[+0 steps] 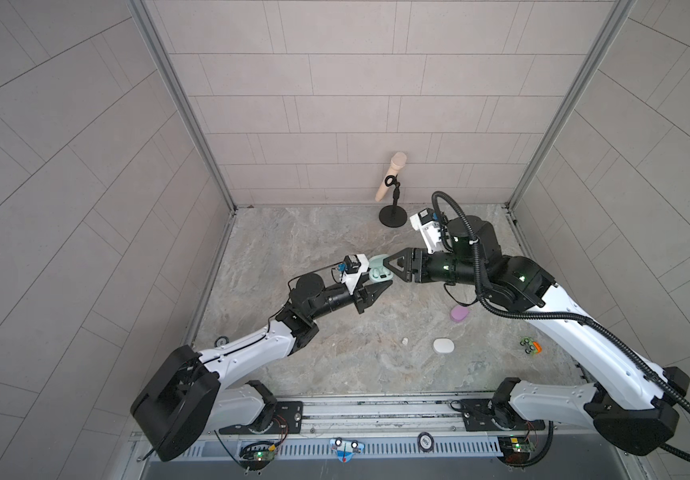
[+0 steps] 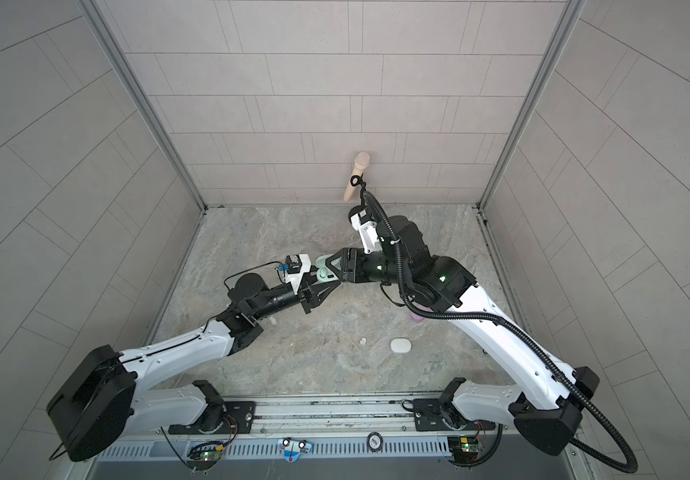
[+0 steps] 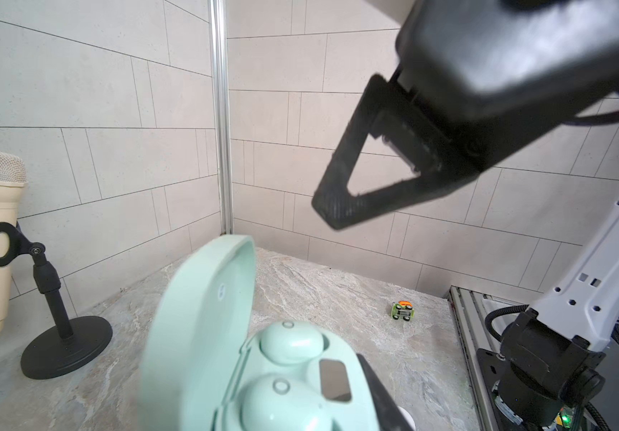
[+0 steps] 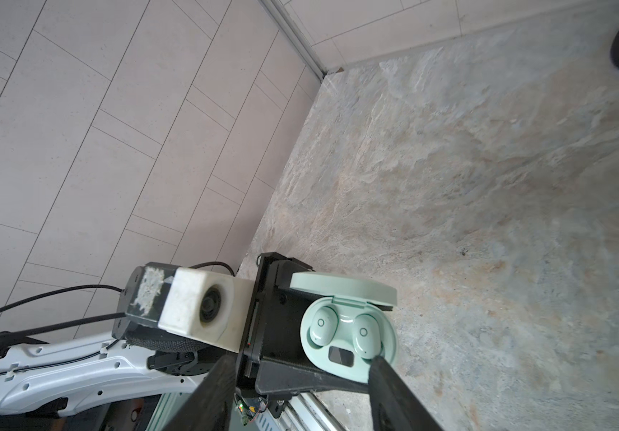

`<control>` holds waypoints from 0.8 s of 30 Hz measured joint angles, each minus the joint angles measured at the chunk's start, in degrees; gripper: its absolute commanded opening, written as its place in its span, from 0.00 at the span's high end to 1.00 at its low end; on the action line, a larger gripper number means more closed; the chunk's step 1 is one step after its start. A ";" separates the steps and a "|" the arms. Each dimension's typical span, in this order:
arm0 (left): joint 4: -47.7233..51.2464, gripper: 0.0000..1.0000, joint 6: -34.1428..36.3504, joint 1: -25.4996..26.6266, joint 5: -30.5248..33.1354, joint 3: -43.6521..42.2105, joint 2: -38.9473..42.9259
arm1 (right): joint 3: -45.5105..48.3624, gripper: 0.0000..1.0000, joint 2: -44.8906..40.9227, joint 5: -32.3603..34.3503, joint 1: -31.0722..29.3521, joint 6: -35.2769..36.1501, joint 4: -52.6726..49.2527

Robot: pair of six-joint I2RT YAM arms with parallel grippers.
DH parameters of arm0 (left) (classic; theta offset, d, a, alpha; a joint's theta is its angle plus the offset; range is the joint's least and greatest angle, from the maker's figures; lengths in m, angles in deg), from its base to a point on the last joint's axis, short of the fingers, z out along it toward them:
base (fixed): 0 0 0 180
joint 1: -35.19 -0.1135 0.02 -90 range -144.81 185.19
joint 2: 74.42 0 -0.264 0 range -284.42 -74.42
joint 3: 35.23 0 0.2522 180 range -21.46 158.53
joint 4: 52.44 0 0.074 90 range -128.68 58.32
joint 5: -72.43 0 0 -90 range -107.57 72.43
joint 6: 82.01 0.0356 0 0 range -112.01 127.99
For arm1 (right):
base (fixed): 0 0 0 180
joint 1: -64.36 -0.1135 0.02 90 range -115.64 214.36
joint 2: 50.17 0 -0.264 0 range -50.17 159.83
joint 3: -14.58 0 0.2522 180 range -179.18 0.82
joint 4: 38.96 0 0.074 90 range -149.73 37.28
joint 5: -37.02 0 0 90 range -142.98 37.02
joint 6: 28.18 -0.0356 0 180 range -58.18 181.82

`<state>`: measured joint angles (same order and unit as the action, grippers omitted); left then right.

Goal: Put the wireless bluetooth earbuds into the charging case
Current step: 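Push the mint case lid down shut with the right gripper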

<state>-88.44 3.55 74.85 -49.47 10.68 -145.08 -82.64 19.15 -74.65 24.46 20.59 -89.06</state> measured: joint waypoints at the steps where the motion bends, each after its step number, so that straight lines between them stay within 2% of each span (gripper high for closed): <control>1: -0.04 0.94 0.00 0.00 -0.15 0.00 0.00 | -1.36 0.38 0.39 0.50 0.35 0.96 -0.81; 5: -0.11 0.94 -0.07 0.00 -1.31 0.00 -0.11 | -6.23 0.38 3.96 1.66 2.56 4.46 -3.48; 14: -0.11 0.94 -0.07 0.00 -2.82 0.00 -0.35 | -11.37 0.47 15.13 0.28 3.91 9.09 -8.26; 22: -0.11 0.94 0.00 0.00 -2.78 0.00 -0.42 | -7.45 0.49 10.75 -0.17 2.34 9.03 -10.34; 24: -0.09 0.94 0.00 0.00 -2.78 0.00 -0.42 | -5.64 0.43 9.22 -0.13 2.01 8.81 -10.73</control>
<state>-88.53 3.55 74.85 -52.24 10.68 -145.49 -88.28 28.38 -74.78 26.47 29.40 -99.79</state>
